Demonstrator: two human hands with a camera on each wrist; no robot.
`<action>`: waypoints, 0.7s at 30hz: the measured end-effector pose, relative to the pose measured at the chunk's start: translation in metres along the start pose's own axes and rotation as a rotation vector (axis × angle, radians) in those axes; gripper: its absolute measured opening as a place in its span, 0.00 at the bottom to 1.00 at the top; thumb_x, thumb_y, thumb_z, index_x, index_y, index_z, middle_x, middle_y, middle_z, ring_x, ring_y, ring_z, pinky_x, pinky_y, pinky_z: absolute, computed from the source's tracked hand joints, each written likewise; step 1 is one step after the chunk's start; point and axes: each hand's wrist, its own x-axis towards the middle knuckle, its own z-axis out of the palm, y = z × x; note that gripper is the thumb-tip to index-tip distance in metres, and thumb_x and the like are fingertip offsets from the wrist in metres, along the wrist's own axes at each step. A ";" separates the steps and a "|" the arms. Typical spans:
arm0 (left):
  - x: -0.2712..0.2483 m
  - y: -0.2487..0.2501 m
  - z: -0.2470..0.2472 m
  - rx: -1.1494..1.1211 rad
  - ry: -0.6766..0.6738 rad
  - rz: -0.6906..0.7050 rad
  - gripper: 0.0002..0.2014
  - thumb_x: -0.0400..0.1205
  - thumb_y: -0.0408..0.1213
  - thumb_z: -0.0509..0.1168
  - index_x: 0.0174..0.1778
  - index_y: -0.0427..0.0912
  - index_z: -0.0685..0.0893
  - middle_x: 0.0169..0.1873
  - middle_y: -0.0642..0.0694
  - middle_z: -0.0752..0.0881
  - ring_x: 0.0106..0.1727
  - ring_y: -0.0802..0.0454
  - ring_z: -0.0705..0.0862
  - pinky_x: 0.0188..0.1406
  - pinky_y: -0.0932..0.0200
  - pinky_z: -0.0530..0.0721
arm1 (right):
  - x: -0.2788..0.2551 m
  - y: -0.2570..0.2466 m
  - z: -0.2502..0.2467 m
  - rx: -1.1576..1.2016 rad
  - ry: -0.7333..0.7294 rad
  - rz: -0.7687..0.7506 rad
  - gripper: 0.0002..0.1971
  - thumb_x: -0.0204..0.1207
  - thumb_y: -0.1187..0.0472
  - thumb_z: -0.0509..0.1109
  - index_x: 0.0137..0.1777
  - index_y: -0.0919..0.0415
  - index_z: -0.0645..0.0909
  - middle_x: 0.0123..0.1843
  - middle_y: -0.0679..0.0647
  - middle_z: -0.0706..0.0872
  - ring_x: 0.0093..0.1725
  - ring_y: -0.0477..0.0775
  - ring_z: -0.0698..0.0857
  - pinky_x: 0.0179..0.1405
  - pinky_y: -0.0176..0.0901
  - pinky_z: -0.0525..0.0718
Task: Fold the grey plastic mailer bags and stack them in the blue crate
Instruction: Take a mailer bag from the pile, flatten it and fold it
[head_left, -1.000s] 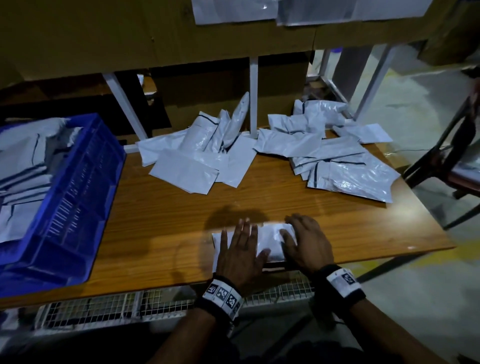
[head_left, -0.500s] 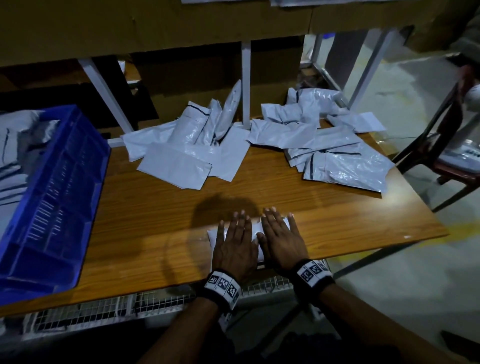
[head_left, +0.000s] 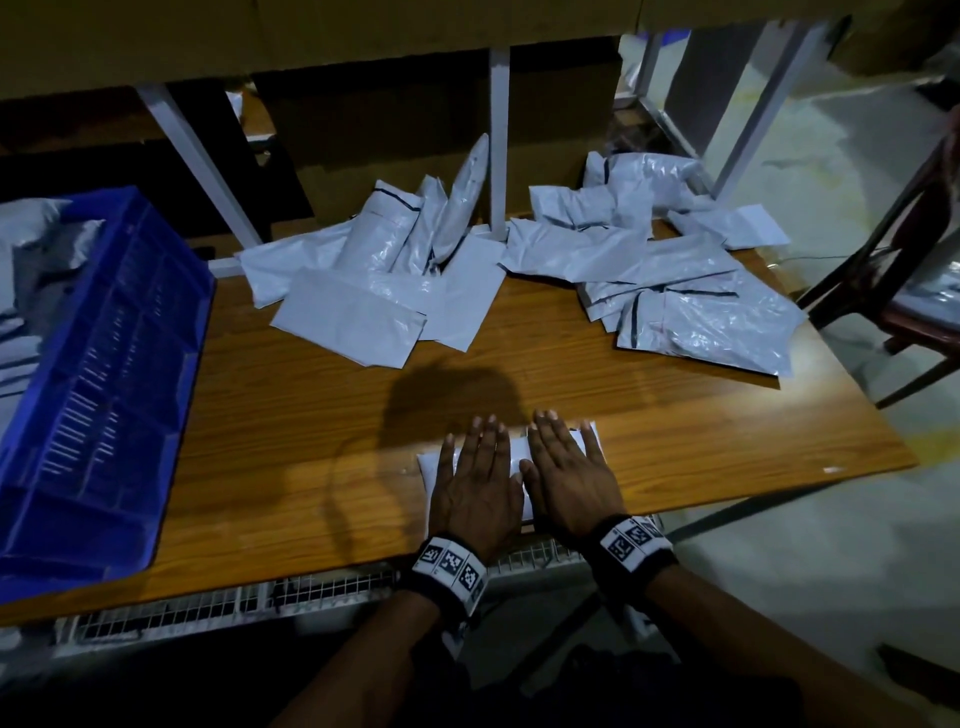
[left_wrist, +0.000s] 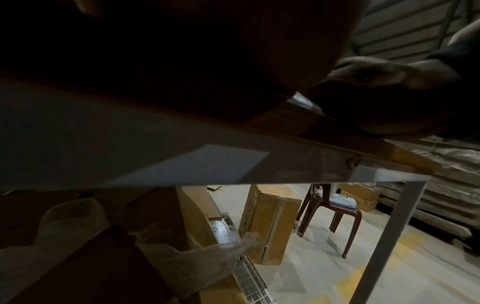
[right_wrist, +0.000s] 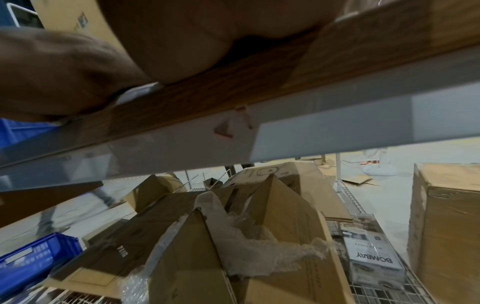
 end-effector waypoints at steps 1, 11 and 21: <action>0.000 0.000 0.000 -0.009 -0.008 -0.003 0.37 0.88 0.54 0.30 0.91 0.38 0.51 0.90 0.40 0.48 0.91 0.44 0.42 0.88 0.35 0.40 | 0.000 0.000 0.000 0.004 -0.003 -0.001 0.34 0.92 0.44 0.36 0.89 0.63 0.59 0.91 0.57 0.57 0.91 0.54 0.50 0.88 0.67 0.50; 0.000 0.000 0.008 -0.017 0.030 0.010 0.33 0.91 0.51 0.40 0.91 0.38 0.51 0.91 0.40 0.50 0.91 0.42 0.42 0.88 0.34 0.41 | 0.000 -0.001 0.000 -0.009 -0.023 0.006 0.34 0.92 0.44 0.35 0.90 0.63 0.57 0.92 0.58 0.54 0.92 0.55 0.48 0.88 0.68 0.48; 0.001 0.000 0.003 -0.025 0.004 -0.002 0.34 0.89 0.52 0.38 0.91 0.40 0.53 0.90 0.40 0.52 0.91 0.41 0.45 0.87 0.32 0.46 | 0.002 -0.001 -0.002 -0.010 -0.053 0.012 0.34 0.91 0.44 0.36 0.90 0.64 0.53 0.92 0.58 0.51 0.92 0.53 0.44 0.89 0.67 0.44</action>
